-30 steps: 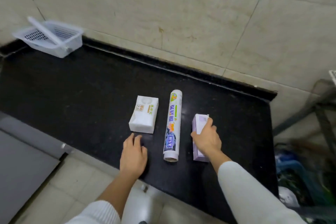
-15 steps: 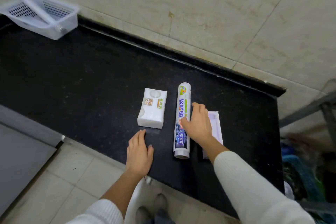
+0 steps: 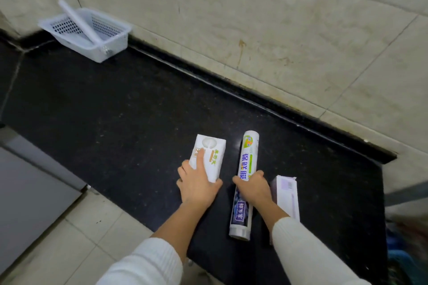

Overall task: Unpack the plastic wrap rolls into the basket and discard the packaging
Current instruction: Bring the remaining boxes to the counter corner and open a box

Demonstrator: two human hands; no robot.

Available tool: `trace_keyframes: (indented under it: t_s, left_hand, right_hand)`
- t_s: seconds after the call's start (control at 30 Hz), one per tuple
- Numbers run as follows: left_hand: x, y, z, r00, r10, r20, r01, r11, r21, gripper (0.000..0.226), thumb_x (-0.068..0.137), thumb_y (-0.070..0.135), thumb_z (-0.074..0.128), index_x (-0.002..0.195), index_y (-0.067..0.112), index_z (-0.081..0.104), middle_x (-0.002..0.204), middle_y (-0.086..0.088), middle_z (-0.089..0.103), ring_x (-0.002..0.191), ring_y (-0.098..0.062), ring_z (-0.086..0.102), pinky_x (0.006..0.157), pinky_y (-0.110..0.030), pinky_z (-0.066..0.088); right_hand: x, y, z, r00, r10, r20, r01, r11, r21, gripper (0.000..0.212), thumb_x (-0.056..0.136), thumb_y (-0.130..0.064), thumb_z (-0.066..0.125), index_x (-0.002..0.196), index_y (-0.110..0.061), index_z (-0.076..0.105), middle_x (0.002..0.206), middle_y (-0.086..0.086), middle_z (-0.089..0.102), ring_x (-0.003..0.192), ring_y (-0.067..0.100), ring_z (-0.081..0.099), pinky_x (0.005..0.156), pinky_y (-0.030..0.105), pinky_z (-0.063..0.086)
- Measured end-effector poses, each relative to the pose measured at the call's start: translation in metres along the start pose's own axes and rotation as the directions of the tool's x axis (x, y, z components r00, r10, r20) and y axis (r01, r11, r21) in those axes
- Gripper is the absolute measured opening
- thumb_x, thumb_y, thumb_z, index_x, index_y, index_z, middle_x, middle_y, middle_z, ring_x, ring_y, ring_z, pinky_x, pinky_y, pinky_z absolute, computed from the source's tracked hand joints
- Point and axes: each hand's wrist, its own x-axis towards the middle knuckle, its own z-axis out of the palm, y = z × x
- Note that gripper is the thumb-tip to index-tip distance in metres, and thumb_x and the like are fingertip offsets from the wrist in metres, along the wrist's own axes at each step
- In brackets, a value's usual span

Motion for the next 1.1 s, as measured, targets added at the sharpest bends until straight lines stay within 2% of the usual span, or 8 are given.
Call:
trace_keyframes:
  t_s: [0.17,0.37,0.5,0.67,0.77,0.9,1.0,1.1]
  left_hand:
    - [0.024,-0.038,-0.033,0.991,0.123,-0.048,-0.129,0.981,-0.148,0.090,0.065,0.052,0.058,0.141,0.053,0.009,0.122,0.005,0.028,0.111,-0.015,0.026,0.082,-0.035,0.047]
    - [0.081,-0.116,-0.100,0.985,0.036,-0.170,-0.062,0.987,-0.150,0.091,0.065,0.053,0.059,0.140,0.054,0.010,0.126,0.006,0.027,0.113,-0.013,0.025,0.071,-0.031,0.043]
    - [0.127,-0.191,-0.160,0.978,-0.033,-0.208,0.003,0.990,-0.143,0.091,0.064,0.053,0.061,0.138,0.055,0.008,0.129,0.007,0.027,0.116,-0.014,0.023,0.073,-0.032,0.040]
    - [0.173,-0.290,-0.250,0.969,-0.076,-0.235,0.049,0.992,-0.117,0.087,0.066,0.044,0.066,0.138,0.049,0.017,0.125,-0.005,0.036,0.111,-0.024,0.030,0.088,-0.039,0.038]
    - [0.203,-0.339,-0.298,0.960,-0.131,-0.249,0.103,0.987,-0.120,0.087,0.068,0.045,0.065,0.141,0.046,0.018,0.127,-0.005,0.034,0.117,-0.024,0.027,0.092,-0.043,0.040]
    - [0.246,-0.378,-0.343,0.943,-0.141,-0.301,0.115,0.988,-0.101,0.088,0.067,0.045,0.067,0.141,0.043,0.019,0.128,-0.005,0.035,0.113,-0.022,0.028,0.082,-0.037,0.040]
    - [0.286,-0.393,-0.369,0.939,-0.155,-0.308,0.132,0.987,-0.093,0.089,0.066,0.043,0.070,0.141,0.041,0.020,0.129,-0.005,0.036,0.114,-0.023,0.029,0.078,-0.039,0.043]
    - [0.332,-0.409,-0.390,0.932,-0.164,-0.322,0.144,0.986,-0.085,0.091,0.067,0.043,0.071,0.142,0.038,0.019,0.131,-0.005,0.035,0.117,-0.023,0.029,0.078,-0.040,0.045]
  right_hand:
    - [0.001,-0.036,0.020,0.998,-0.054,-0.015,0.054,0.998,-0.033,0.058,0.077,-0.051,0.067,0.107,-0.013,0.035,0.110,0.011,0.062,0.088,0.025,0.064,0.068,0.033,0.049]
    - [-0.007,-0.140,0.085,0.982,-0.181,0.055,0.182,0.983,-0.004,0.054,0.075,-0.049,0.067,0.104,-0.014,0.036,0.101,0.007,0.061,0.081,0.022,0.062,0.067,0.033,0.051]
    - [-0.023,-0.219,0.154,0.970,-0.226,0.088,0.227,0.974,0.006,0.055,0.075,-0.050,0.067,0.104,-0.015,0.036,0.099,0.005,0.058,0.078,0.020,0.060,0.062,0.031,0.047]
    - [-0.056,-0.318,0.240,0.955,-0.272,0.113,0.275,0.961,-0.011,0.054,0.073,-0.051,0.066,0.099,-0.015,0.036,0.093,0.003,0.055,0.076,0.022,0.056,0.065,0.031,0.044]
    - [-0.071,-0.372,0.280,0.938,-0.314,0.149,0.322,0.946,-0.035,0.055,0.069,-0.053,0.065,0.099,-0.016,0.037,0.091,0.001,0.056,0.076,0.022,0.058,0.067,0.033,0.049]
    - [-0.071,-0.433,0.318,0.911,-0.359,0.204,0.386,0.915,-0.115,0.057,0.066,-0.056,0.064,0.100,-0.018,0.037,0.090,-0.001,0.057,0.076,0.018,0.063,0.066,0.037,0.056]
    - [-0.058,-0.477,0.339,0.892,-0.382,0.241,0.428,0.886,-0.177,0.057,0.069,-0.056,0.067,0.101,-0.020,0.036,0.092,-0.001,0.058,0.074,0.016,0.061,0.058,0.031,0.051]
    - [-0.037,-0.522,0.360,0.876,-0.405,0.263,0.462,0.861,-0.212,0.057,0.070,-0.056,0.067,0.101,-0.020,0.036,0.096,0.001,0.060,0.077,0.018,0.064,0.060,0.033,0.053]
